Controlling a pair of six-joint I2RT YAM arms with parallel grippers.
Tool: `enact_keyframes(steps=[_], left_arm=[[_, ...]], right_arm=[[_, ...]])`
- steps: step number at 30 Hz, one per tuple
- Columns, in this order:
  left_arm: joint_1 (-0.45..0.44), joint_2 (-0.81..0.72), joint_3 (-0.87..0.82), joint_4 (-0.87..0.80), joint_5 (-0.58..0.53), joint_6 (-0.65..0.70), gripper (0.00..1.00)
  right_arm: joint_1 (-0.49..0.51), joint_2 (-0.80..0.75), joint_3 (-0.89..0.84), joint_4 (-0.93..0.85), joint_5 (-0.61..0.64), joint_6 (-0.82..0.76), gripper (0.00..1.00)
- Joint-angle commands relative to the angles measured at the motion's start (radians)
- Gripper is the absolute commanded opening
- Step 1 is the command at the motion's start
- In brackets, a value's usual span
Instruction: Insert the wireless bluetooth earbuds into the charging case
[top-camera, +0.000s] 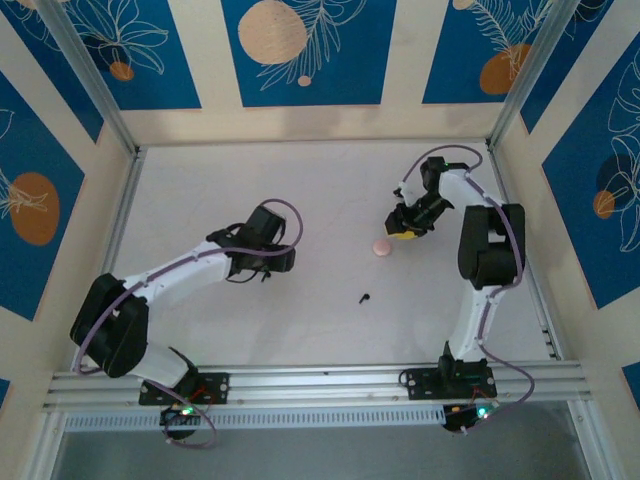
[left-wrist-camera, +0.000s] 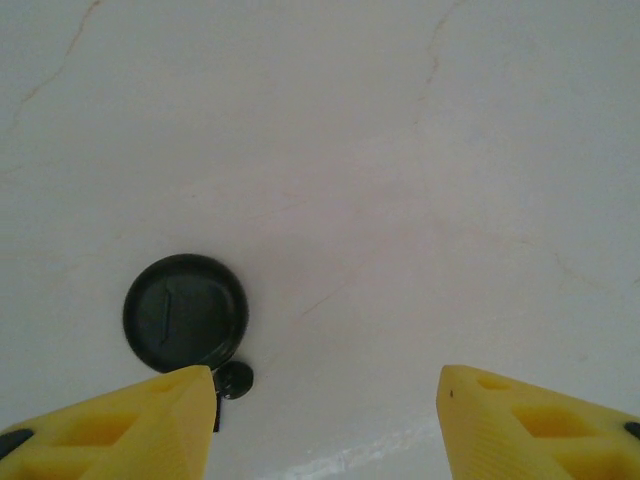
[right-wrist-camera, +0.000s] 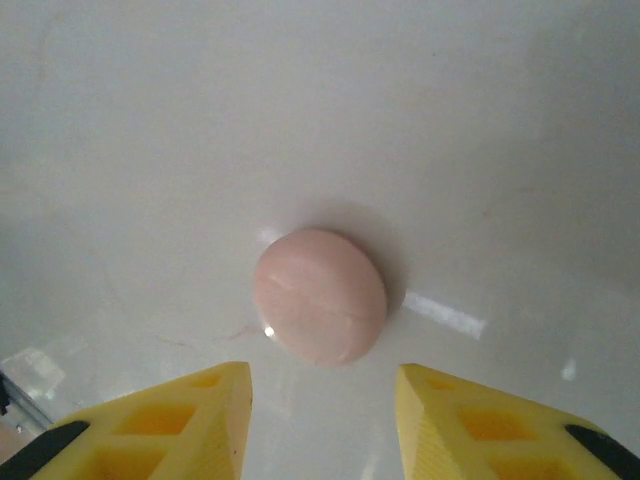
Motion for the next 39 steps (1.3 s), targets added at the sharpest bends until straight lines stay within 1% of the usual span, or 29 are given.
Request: enact_keyframes(steps=[1,6,10,14,16,20,23,27,34,39], left_arm=[[0.031,-0.038,0.032,-0.068,0.018,-0.034,0.60],[0.059,-0.064,0.049,-0.147,-0.003,-0.047,0.62],[0.079,-0.076,0.063,-0.205,-0.031,-0.053,0.63],[0.088,-0.091,0.055,-0.223,-0.069,-0.059,0.64],[0.095,-0.087,0.055,-0.237,-0.078,-0.069,0.64],[0.110,-0.045,0.076,-0.283,-0.090,-0.091,0.64],[0.119,0.013,0.104,-0.320,-0.076,-0.108,0.64],[0.126,0.099,0.129,-0.340,-0.047,-0.121,0.64],[0.130,0.228,0.160,-0.276,0.011,-0.126,0.65],[0.130,0.296,0.215,-0.282,-0.016,-0.111,0.67]], right_arm=[[0.021,-0.129,-0.067,0.072,0.045,0.061,0.44],[0.066,-0.308,-0.169,0.159,0.091,0.123,0.49],[0.122,-0.438,-0.230,0.230,0.114,0.176,0.50],[0.221,-0.600,-0.355,0.392,0.178,0.238,0.51],[0.259,-0.664,-0.420,0.471,0.172,0.278,0.51],[0.320,-0.753,-0.544,0.634,0.105,0.378,0.51],[0.366,-0.772,-0.598,0.698,0.096,0.430,0.51],[0.414,-0.767,-0.624,0.729,0.092,0.444,0.51],[0.453,-0.725,-0.601,0.718,0.087,0.423,0.52],[0.468,-0.699,-0.582,0.722,0.084,0.413,0.51]])
